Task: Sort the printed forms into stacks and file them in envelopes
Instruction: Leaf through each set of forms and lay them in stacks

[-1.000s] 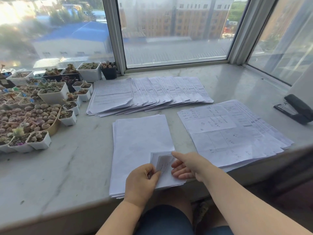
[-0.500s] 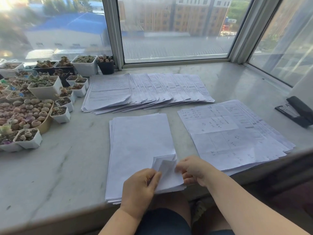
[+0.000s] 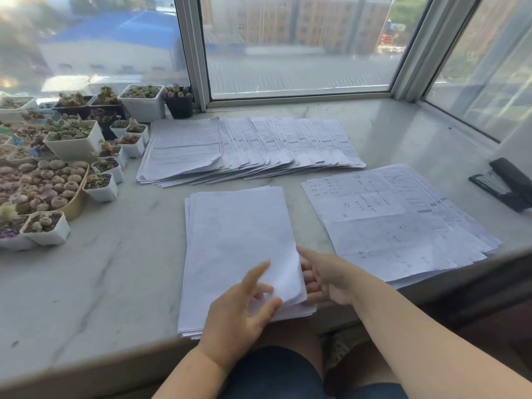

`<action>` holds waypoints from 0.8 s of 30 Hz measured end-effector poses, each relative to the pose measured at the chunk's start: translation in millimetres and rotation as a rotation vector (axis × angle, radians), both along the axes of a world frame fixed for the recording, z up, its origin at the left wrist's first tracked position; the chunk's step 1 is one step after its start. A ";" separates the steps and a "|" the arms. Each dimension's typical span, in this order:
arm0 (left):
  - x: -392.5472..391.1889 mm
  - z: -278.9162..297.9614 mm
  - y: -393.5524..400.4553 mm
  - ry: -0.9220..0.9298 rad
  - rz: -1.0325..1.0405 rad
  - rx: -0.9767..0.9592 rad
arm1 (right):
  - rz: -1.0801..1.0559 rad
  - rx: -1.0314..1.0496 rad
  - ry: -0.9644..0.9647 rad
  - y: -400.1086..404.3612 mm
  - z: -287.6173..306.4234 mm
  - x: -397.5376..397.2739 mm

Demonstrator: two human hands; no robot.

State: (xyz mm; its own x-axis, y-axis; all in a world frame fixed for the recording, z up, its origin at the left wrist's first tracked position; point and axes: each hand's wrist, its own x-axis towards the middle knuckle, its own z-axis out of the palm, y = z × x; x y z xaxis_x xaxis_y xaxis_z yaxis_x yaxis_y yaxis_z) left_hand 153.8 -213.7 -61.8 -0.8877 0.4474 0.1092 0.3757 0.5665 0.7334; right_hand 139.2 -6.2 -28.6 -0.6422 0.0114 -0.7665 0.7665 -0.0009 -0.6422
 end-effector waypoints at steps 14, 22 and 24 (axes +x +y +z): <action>-57.6 110.0 37.4 0.611 0.075 0.370 | -0.408 0.189 0.504 47.4 74.0 -34.1; -152.4 105.3 174.7 0.391 -0.084 -0.025 | -0.900 0.520 0.545 266.4 108.7 -86.5; -180.9 87.8 207.1 0.332 -0.135 -0.202 | -0.915 0.641 0.513 311.7 104.4 -100.5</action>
